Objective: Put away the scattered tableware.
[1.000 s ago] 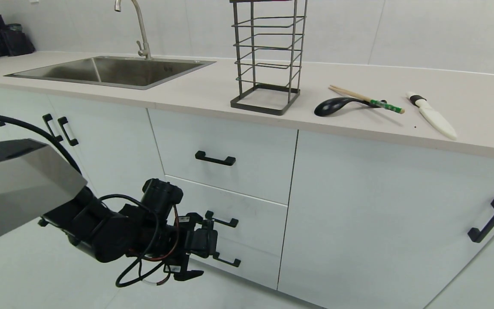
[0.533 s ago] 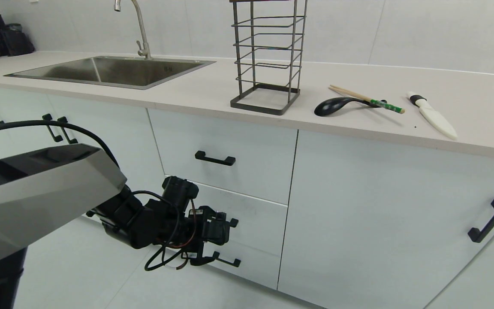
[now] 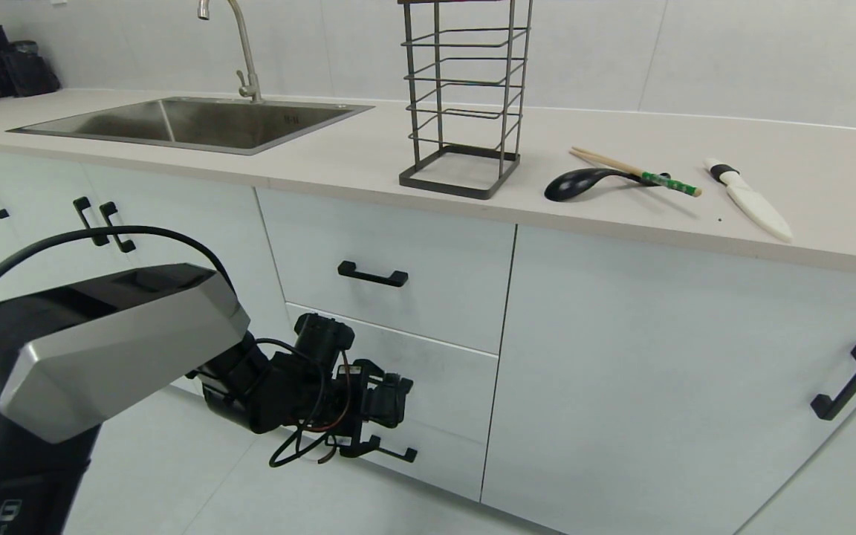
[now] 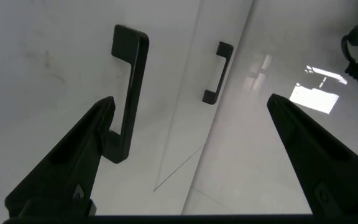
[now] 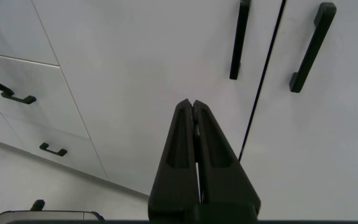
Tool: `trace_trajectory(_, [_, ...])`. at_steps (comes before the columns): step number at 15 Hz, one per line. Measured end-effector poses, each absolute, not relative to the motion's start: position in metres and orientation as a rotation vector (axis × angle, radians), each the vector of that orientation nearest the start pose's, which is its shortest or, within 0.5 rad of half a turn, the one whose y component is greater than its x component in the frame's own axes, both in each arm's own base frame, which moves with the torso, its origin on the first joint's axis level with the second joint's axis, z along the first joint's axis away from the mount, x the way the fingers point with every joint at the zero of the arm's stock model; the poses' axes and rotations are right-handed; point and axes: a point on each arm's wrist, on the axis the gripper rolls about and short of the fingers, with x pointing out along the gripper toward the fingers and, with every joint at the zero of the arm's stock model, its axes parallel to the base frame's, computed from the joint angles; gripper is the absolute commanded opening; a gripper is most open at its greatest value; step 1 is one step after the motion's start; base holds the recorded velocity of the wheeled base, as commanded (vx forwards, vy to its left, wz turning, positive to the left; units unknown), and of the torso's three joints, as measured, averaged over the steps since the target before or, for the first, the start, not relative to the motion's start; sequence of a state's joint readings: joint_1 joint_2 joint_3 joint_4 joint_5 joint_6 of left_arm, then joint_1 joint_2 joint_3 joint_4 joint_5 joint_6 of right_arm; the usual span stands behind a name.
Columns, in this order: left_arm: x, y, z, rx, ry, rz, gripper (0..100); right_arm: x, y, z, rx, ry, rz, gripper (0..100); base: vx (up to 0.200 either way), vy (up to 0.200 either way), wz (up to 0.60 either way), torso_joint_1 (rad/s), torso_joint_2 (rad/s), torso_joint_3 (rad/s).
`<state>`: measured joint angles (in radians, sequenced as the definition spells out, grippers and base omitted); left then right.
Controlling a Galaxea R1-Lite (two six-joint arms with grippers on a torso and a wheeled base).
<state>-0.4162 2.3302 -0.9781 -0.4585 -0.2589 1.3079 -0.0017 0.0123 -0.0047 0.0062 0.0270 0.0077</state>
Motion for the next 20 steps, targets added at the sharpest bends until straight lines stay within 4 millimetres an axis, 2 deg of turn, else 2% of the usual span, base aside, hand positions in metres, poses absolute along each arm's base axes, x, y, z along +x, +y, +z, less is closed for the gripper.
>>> trace_trajectory(14, [0.363, -0.169, -0.040, 1.253, 0.361, -1.147, 100, -0.022, 0.001, 0.076, 0.008, 0.014, 0.025, 0, 0.000, 0.000, 0.00, 0.000, 0.00, 0.000])
trace_trajectory(18, [0.358, -0.167, -0.049, 1.251, 0.386, -1.165, 100, -0.022, 0.001, 0.076, 0.008, 0.014, 0.025, 0, 0.000, 0.000, 0.00, 0.000, 0.00, 0.000])
trace_trajectory(20, [0.348, -0.162, -0.052, 1.244, 0.420, -1.186, 100, -0.022, 0.001, 0.076, 0.008, 0.014, 0.025, 0, 0.000, 0.000, 0.00, 0.000, 0.00, 0.000])
